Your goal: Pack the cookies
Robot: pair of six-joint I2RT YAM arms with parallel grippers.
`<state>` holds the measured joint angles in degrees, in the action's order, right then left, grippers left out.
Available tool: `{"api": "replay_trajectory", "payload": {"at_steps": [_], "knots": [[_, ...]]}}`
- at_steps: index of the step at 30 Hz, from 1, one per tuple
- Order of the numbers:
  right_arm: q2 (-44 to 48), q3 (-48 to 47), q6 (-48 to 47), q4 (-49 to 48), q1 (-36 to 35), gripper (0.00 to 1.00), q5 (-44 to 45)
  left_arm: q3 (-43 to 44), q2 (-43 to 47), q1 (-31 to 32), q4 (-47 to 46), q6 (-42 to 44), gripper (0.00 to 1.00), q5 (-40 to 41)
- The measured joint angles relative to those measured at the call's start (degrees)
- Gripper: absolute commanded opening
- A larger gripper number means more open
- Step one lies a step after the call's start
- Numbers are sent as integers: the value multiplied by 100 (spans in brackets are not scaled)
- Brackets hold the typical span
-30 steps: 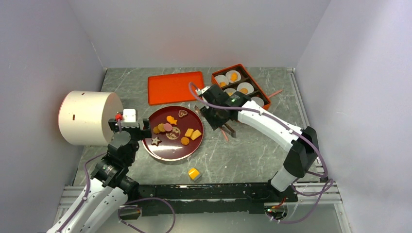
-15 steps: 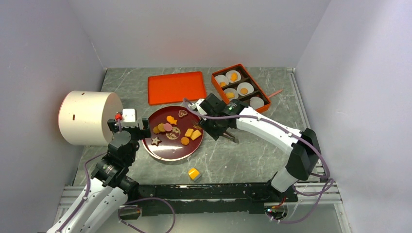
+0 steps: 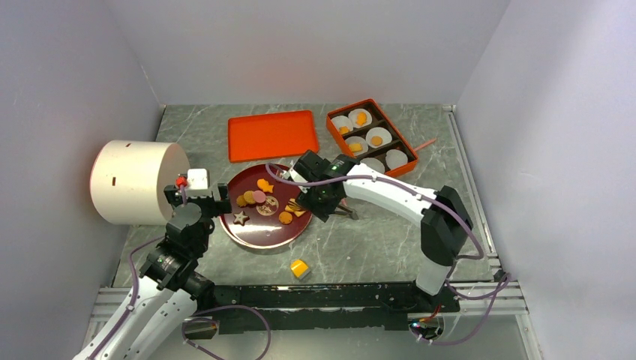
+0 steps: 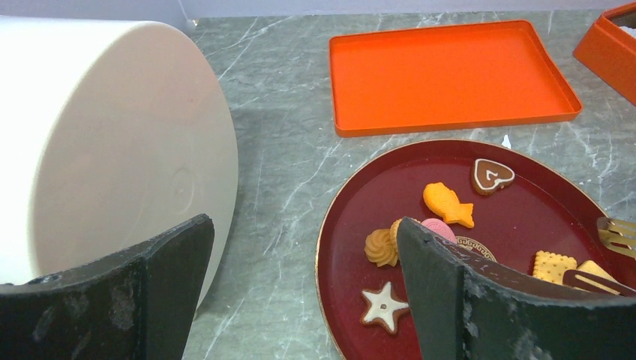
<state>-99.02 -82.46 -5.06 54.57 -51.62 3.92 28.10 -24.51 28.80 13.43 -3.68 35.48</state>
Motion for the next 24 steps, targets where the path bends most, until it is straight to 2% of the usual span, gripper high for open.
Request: {"api": "replay_trajectory", "payload": {"at_steps": [5,12,24], "knots": [[-304,-197,-44,17,-68,65,2,0,-2,0,0,2,97,2],[-562,-420,-101,50,-155,65,2,0,-7,-2,0,2,97,0],[-999,-782,-177,195,-216,56,26,0,-9,-11,-7,2,96,-7]]}}
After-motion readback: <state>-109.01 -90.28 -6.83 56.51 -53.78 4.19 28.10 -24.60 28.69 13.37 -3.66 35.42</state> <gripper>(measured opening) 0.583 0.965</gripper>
